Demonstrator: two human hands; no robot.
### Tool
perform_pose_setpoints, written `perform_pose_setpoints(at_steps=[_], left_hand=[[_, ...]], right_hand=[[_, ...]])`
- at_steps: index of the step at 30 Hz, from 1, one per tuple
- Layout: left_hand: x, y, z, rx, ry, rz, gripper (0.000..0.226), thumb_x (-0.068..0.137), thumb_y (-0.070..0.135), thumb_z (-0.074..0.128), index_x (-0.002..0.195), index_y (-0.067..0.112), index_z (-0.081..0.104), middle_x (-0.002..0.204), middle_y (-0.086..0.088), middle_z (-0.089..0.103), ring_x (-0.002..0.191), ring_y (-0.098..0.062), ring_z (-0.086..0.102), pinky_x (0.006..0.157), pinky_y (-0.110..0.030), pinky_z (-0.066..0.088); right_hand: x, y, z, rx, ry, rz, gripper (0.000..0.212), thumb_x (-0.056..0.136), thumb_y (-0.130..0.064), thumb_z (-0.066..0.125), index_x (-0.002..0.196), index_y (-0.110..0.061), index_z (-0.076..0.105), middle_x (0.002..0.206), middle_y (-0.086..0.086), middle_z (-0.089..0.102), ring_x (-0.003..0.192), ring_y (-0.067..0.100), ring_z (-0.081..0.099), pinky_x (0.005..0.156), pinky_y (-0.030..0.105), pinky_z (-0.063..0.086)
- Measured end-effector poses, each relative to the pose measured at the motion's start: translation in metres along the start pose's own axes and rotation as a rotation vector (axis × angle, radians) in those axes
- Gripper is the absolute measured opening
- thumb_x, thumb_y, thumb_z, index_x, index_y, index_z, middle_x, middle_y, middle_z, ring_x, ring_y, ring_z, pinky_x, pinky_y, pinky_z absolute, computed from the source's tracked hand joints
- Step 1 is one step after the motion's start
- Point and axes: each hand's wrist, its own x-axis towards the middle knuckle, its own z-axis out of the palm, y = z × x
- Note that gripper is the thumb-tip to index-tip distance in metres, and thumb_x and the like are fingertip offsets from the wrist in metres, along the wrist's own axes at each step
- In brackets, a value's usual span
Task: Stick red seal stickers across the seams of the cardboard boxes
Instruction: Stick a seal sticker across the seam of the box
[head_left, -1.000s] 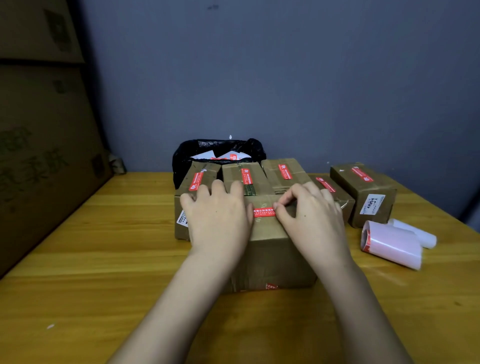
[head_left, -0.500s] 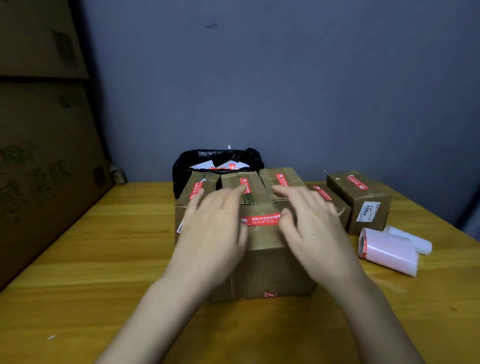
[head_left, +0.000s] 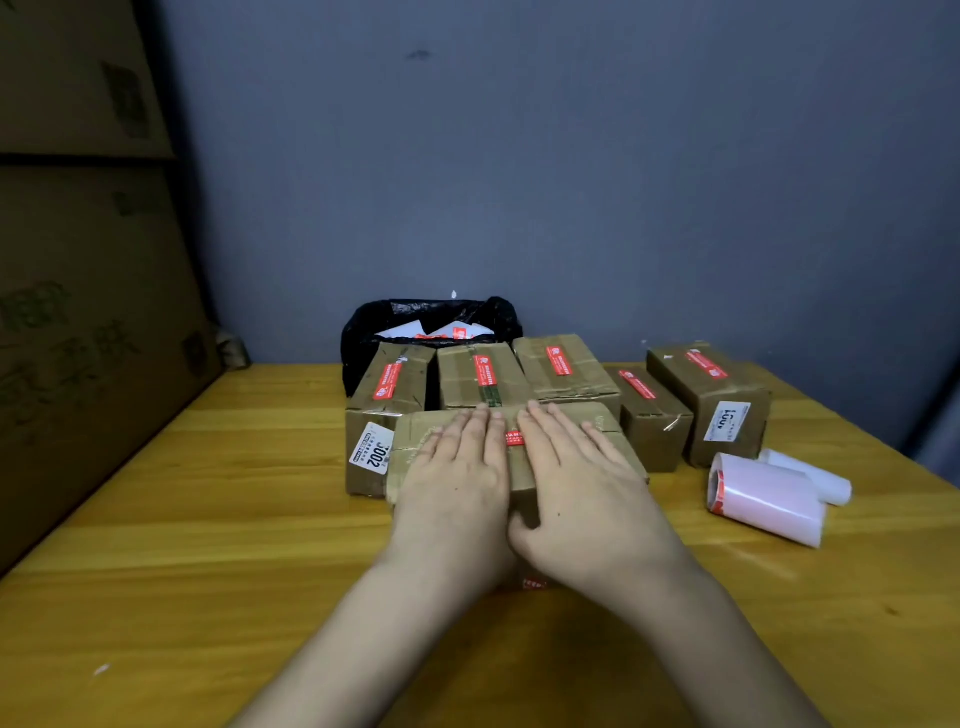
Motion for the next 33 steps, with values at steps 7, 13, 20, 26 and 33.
perform_pose_setpoints(at_steps=[7,13,20,26,33], left_hand=[[-0.002,-0.010,0.002,0.011,0.014,-0.080,0.092,0.089,0.052,0.046,0.152,0.008,-0.005,0.160,-0.009,-0.004,0.148,-0.021,-0.003,0.120,-0.033,-0.001],[-0.002,-0.013,0.004,0.038,0.056,-0.058,0.093,0.090,0.060,0.041,0.152,0.006,-0.002,0.160,-0.012,-0.002,0.148,-0.022,0.002,0.120,-0.034,0.001],[-0.006,-0.024,0.002,0.026,0.078,0.008,0.091,0.091,0.063,0.037,0.152,0.011,-0.006,0.161,-0.008,-0.004,0.148,-0.019,-0.001,0.118,-0.030,-0.002],[-0.007,-0.023,0.005,0.034,0.088,0.019,0.091,0.091,0.063,0.035,0.152,0.008,-0.007,0.161,-0.009,-0.005,0.148,-0.020,-0.003,0.117,-0.030,-0.004],[-0.007,-0.023,0.005,0.020,0.110,0.021,0.091,0.091,0.063,0.034,0.152,0.008,-0.004,0.161,-0.010,-0.003,0.148,-0.020,0.000,0.118,-0.030,-0.002]], right_hand=[[-0.002,0.005,0.000,0.001,-0.004,0.126,0.092,0.086,-0.062,0.043,0.154,-0.019,-0.001,0.162,-0.004,-0.009,0.148,0.010,-0.009,0.121,0.036,-0.004],[-0.004,0.012,-0.001,-0.014,0.004,0.111,0.093,0.087,-0.070,0.038,0.154,-0.021,-0.001,0.162,-0.006,-0.009,0.148,0.007,-0.007,0.120,0.032,-0.002],[-0.007,0.018,-0.001,-0.040,0.031,0.085,0.090,0.086,-0.073,0.033,0.154,-0.024,0.000,0.162,-0.009,-0.005,0.148,0.008,-0.005,0.118,0.030,-0.002],[-0.008,0.015,0.000,-0.091,0.033,0.093,0.093,0.086,-0.074,0.027,0.154,-0.019,-0.004,0.162,-0.002,-0.009,0.148,0.012,-0.008,0.118,0.031,-0.003],[-0.006,0.016,0.004,-0.142,0.057,0.075,0.110,0.063,-0.079,-0.011,0.154,-0.019,0.004,0.162,-0.002,0.001,0.149,0.011,0.001,0.115,0.026,-0.001]])
